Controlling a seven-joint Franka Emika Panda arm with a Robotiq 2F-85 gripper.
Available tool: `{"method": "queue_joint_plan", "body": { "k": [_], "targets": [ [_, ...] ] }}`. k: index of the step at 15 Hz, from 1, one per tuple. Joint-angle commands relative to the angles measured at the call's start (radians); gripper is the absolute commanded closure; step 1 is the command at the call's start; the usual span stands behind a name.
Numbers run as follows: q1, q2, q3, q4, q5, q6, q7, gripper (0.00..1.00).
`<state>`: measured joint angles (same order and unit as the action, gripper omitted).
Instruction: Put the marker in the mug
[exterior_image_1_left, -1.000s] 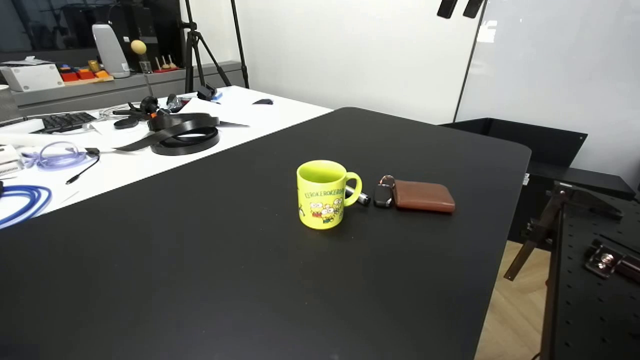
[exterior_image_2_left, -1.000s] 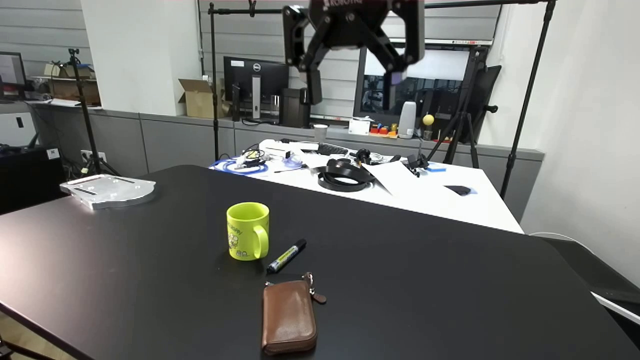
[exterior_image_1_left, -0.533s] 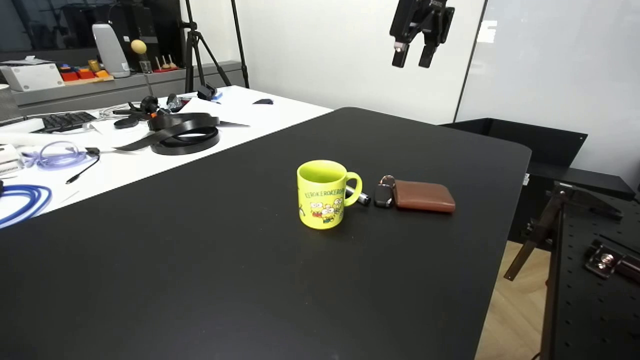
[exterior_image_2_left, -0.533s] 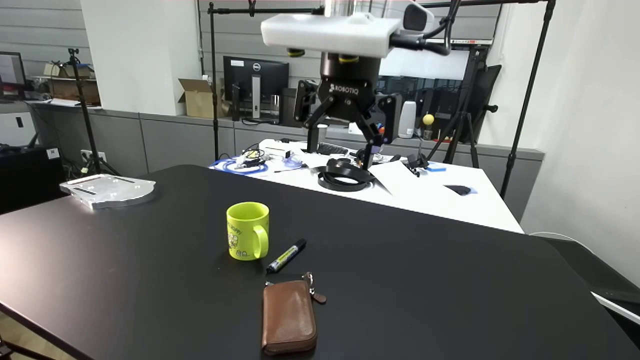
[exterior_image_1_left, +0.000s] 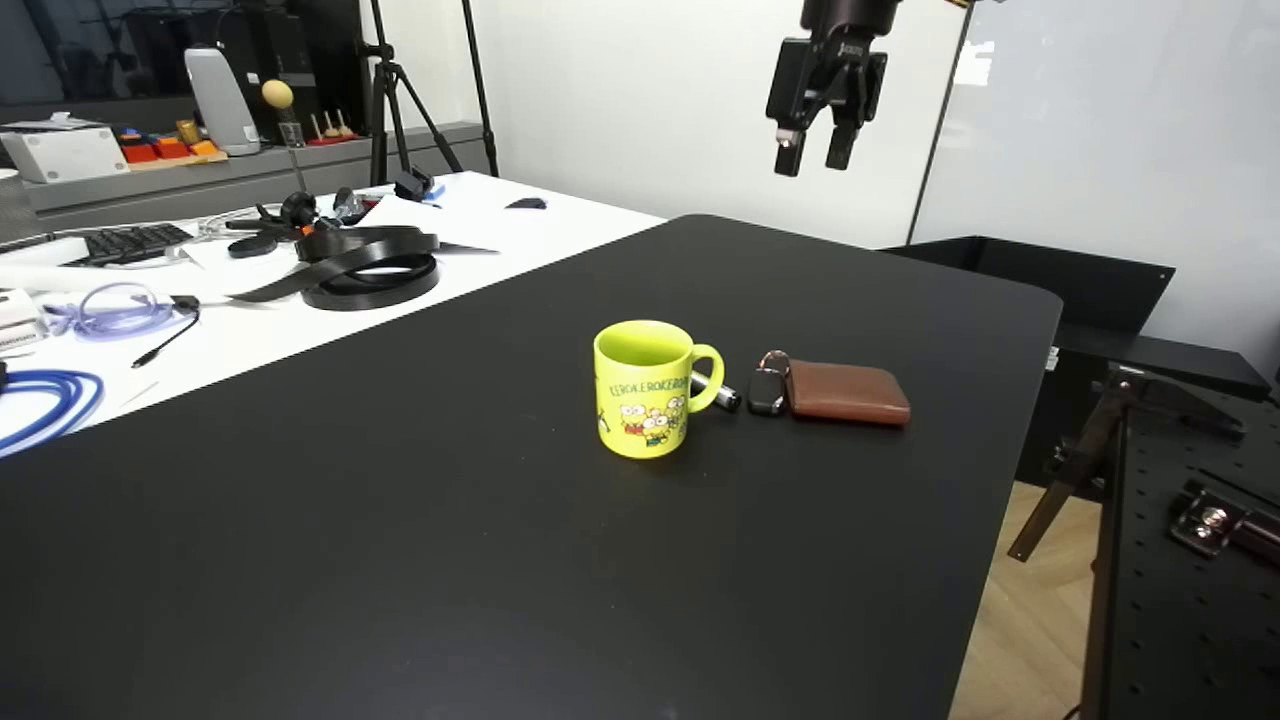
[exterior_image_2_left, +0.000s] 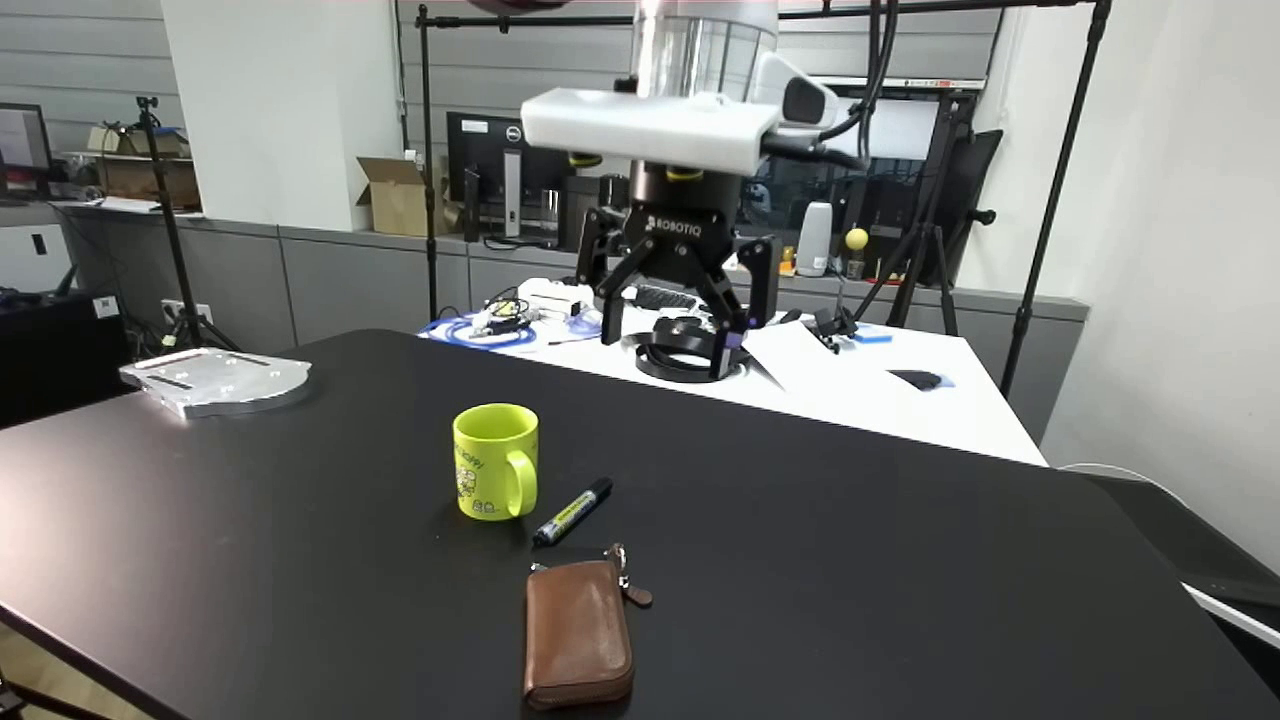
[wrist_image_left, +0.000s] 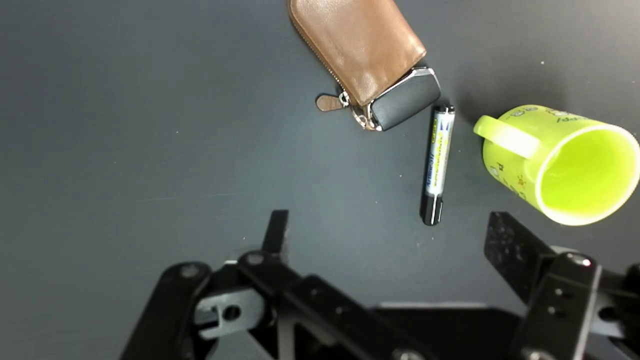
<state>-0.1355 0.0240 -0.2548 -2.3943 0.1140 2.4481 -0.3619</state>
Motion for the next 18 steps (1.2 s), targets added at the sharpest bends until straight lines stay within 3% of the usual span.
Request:
{"method": "queue_joint_plan", "body": {
  "k": [1,3,9,11,12,18],
  "targets": [
    [-0.007,0.143,0.047,0.064,-0.075,0.059,0.079,0.0],
    [-0.005,0.216,0.062,0.085,-0.115,0.13,0.117,0.0],
    [0.0,0.405,0.143,0.143,-0.099,0.359,0.153,0.0],
    [-0.013,0.44,0.188,0.162,-0.075,0.379,0.148,0.0],
    [-0.016,0.402,0.172,0.117,-0.102,0.372,0.136,0.0],
    [-0.027,0.452,0.213,0.147,-0.089,0.38,0.127,0.0]
  ]
}}
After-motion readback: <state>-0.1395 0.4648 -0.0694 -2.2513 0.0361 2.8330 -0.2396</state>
